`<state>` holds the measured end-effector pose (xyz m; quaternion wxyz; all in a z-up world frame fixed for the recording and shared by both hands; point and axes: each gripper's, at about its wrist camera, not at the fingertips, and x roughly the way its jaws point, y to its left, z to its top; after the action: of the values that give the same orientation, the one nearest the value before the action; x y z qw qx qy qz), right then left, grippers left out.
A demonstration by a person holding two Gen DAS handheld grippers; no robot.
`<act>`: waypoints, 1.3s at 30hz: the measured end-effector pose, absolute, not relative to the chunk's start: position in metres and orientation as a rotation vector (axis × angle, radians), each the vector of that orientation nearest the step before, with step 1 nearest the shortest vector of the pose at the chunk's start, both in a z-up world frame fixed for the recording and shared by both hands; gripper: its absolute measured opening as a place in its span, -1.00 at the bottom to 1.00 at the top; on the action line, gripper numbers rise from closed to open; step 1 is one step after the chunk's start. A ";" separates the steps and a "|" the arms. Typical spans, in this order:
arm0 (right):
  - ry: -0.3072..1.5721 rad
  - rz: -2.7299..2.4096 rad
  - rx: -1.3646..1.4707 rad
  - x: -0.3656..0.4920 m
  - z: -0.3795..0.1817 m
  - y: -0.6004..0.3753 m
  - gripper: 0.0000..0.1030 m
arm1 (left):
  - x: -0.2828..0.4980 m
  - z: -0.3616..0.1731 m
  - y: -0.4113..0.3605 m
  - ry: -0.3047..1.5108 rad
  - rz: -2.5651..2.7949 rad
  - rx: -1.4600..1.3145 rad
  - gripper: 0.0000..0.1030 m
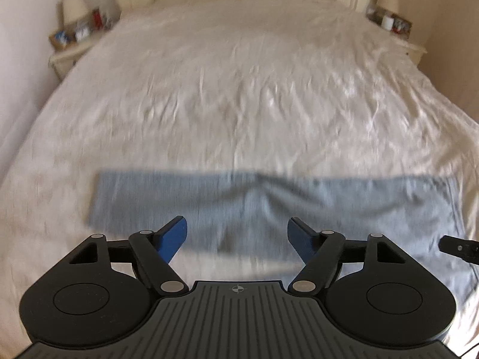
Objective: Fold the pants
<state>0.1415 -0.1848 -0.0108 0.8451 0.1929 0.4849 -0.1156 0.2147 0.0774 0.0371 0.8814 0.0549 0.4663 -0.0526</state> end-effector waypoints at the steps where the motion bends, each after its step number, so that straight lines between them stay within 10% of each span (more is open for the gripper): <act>1: 1.013 -0.242 0.405 0.150 -0.008 -0.187 0.93 | 0.221 0.042 0.076 0.953 -0.109 0.119 0.43; 8: 0.964 -0.169 0.479 0.225 -0.011 -0.207 0.90 | 0.259 0.055 0.062 0.863 -0.042 0.097 0.43; 12: 1.055 -0.149 0.558 0.270 -0.042 -0.215 0.50 | 0.273 0.026 0.064 0.939 -0.012 0.072 0.43; 30: 1.361 -0.460 0.729 0.399 -0.197 -0.191 0.61 | 0.300 -0.077 0.126 1.233 0.071 0.012 0.42; 32: 1.377 -0.481 0.666 0.400 -0.200 -0.183 0.25 | 0.304 -0.078 0.129 1.235 0.076 0.004 0.42; 35: 1.364 -0.409 0.657 0.387 -0.199 -0.178 -0.83 | 0.310 -0.080 0.133 1.235 0.074 -0.015 0.42; 39: 1.304 -0.308 0.618 0.349 -0.179 -0.174 -0.86 | 0.323 -0.079 0.138 1.232 0.053 -0.065 0.42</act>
<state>0.3488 -0.1737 -0.1787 0.7400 0.2817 0.5944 -0.1404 0.3228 0.1377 -0.0792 0.8154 -0.0306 0.5776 0.0251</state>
